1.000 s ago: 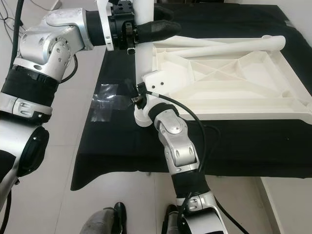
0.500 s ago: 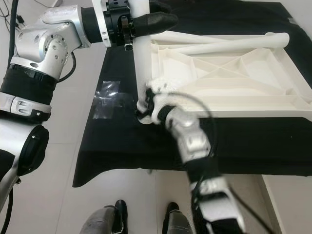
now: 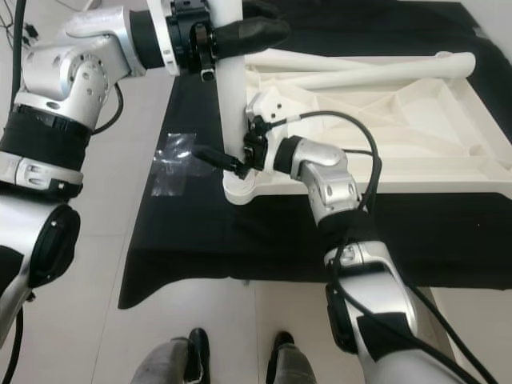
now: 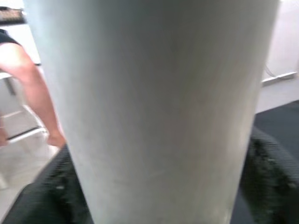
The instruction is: Building children table
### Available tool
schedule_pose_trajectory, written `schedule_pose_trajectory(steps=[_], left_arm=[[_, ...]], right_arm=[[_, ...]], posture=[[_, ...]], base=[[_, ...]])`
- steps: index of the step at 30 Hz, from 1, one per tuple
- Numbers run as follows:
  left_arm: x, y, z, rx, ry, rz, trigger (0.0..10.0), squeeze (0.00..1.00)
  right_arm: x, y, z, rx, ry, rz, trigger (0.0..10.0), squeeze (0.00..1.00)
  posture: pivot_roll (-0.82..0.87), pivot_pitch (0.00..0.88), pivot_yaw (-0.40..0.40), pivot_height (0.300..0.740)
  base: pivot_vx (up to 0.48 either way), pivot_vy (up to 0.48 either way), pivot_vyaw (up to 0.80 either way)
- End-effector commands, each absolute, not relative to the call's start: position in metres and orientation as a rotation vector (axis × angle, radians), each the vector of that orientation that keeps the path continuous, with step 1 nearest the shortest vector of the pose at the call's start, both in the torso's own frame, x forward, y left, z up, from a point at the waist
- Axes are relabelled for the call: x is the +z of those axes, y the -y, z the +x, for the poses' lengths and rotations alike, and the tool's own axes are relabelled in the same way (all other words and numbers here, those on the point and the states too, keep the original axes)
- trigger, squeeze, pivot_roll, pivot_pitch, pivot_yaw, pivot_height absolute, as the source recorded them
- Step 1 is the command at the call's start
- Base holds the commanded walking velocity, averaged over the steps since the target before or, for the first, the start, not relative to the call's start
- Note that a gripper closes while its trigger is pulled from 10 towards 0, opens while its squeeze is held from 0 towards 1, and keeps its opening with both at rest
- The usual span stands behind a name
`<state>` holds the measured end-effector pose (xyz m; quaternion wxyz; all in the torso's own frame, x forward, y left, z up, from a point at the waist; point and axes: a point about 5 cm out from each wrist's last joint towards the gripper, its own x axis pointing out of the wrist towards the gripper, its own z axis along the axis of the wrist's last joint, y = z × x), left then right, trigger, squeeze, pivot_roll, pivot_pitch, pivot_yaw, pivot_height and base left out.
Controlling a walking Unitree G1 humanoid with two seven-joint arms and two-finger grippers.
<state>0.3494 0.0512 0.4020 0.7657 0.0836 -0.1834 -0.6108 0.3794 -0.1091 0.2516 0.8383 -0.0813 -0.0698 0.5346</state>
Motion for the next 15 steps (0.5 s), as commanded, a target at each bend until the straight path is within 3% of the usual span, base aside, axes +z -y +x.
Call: schedule_pose_trajectory(steps=[1,11,12,13,14,15], left_arm=[[0.391,-0.034,0.348,-1.379,0.352,0.221,0.0,0.0],[0.394,-0.023,0.345,-1.415,0.363,0.211,0.0,0.0],[0.393,-0.023,0.345,-1.419,0.36,0.203,0.0,1.0],[0.391,-0.024,0.345,-1.431,0.351,0.2,8.2,1.0],[0.391,-0.024,0.345,-1.431,0.351,0.2,8.2,1.0],[0.39,-0.024,0.345,-1.416,0.355,0.197,10.0,1.0]], right_arm=[[0.256,0.087,0.378,1.23,0.162,-0.173,0.0,0.0],[0.261,0.089,0.383,1.276,0.168,-0.145,0.0,0.0],[0.259,0.091,0.384,1.259,0.167,-0.145,0.0,0.0],[0.256,0.094,0.385,1.238,0.165,-0.154,0.0,0.0],[0.256,0.094,0.385,1.238,0.165,-0.154,0.0,0.0],[0.252,0.097,0.385,1.212,0.164,-0.182,0.0,0.0]], posture=[[0.07,0.275,0.066,0.74],[0.06,0.276,0.069,0.74],[0.06,0.276,0.069,0.74],[0.05,0.276,0.067,0.74],[0.05,0.276,0.067,0.74],[0.05,0.277,0.059,0.74]], base=[[0.0,0.0,0.0],[0.0,0.0,0.0],[0.0,0.0,0.0],[0.0,0.0,0.0],[0.0,0.0,0.0],[0.0,0.0,0.0]])
